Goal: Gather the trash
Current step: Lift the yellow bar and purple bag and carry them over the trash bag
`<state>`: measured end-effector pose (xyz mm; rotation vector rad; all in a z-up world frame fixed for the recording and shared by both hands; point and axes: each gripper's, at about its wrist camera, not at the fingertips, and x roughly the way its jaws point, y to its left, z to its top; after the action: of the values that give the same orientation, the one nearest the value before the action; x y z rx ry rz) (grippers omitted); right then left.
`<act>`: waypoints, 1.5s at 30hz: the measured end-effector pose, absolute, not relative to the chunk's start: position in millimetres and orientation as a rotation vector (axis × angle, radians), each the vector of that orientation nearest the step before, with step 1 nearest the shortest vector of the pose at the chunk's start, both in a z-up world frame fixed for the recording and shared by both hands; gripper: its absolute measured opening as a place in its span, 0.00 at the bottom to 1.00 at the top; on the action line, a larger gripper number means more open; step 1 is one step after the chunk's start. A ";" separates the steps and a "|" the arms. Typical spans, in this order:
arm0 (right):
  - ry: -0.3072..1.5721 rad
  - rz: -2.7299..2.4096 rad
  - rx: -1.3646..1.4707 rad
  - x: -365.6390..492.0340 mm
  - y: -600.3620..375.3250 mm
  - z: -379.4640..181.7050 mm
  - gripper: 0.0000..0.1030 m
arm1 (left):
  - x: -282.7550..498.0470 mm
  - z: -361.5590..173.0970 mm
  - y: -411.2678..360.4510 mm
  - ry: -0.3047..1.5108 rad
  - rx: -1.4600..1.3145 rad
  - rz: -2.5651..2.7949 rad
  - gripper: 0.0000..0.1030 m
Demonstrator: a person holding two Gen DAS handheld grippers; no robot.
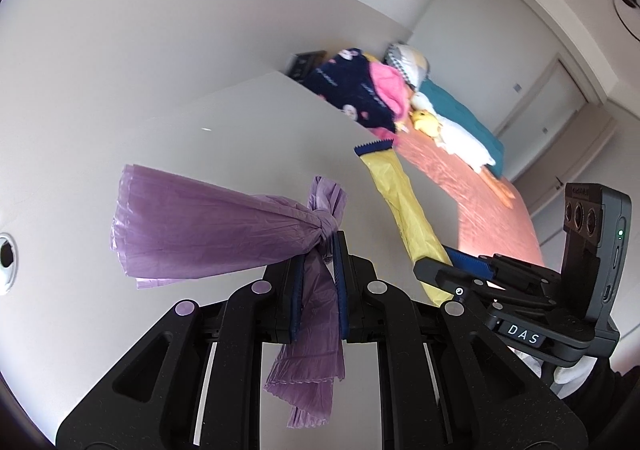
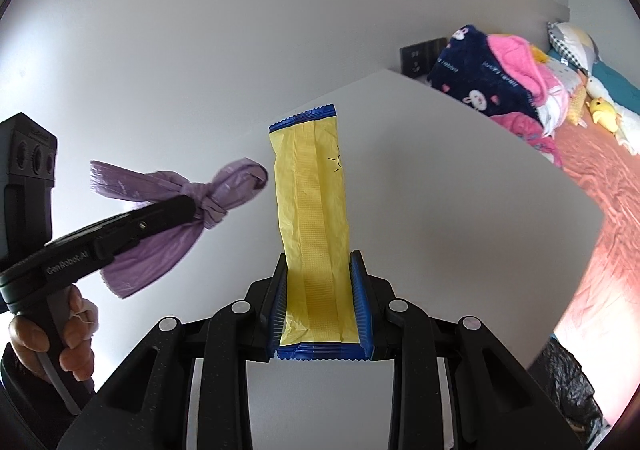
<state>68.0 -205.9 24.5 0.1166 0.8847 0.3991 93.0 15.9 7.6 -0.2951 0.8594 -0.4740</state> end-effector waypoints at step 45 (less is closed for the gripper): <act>0.747 -0.027 0.318 -79.4 -393.8 35.2 0.30 | 47.2 34.1 -195.2 0.895 -0.048 -1.009 0.12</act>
<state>-79.4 -393.8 35.2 0.3179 0.7465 -0.0270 47.2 -195.2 34.1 -0.0481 0.8948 -1.0095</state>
